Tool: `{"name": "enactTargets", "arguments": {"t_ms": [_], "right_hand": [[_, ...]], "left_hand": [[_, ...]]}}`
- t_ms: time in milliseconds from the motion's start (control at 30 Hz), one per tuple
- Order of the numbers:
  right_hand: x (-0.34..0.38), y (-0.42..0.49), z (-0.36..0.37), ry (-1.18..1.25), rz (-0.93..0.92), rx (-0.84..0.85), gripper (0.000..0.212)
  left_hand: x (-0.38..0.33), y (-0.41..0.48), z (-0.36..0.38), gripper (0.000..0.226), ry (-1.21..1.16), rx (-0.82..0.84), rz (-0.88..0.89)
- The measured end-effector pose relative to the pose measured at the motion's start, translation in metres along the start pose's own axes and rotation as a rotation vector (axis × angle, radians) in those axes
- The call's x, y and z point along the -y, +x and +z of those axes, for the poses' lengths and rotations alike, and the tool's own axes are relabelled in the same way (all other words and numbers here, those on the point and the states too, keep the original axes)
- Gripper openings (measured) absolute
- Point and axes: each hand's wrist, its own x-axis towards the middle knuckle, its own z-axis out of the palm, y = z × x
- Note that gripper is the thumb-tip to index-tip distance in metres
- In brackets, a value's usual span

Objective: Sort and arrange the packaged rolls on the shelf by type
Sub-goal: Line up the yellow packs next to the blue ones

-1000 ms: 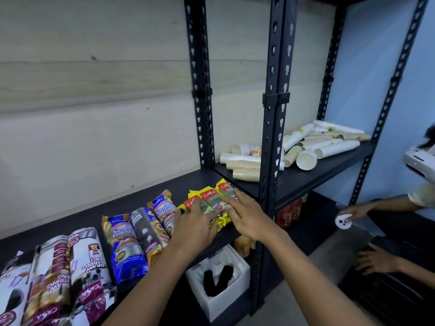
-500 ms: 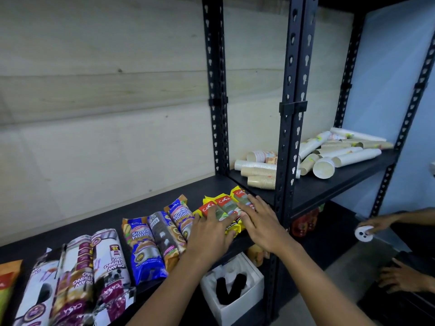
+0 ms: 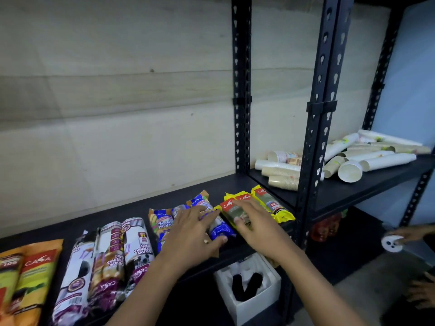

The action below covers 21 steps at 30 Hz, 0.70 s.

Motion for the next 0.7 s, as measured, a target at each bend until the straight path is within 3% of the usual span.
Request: {"name": "enactTargets", "arguments": {"t_ms": [300, 433, 567, 700], "right_hand": [[0.047, -0.005, 0.026, -0.032, -0.157, 0.208, 0.057], [0.047, -0.012, 0.043, -0.148, -0.233, 0.342, 0.082], [0.043, -0.012, 0.052, -0.221, -0.236, 0.295, 0.096], [0.037, -0.01, 0.059, -0.247, -0.307, 0.169, 0.078]], "left_hand": [[0.032, -0.04, -0.01, 0.083, 0.05, 0.175, 0.083], [0.037, -0.048, -0.006, 0.092, 0.052, 0.152, 0.073], [0.044, -0.06, -0.006, 0.111, 0.075, 0.165, -0.022], [0.052, -0.068, -0.013, 0.108, 0.047, 0.187, -0.133]]}}
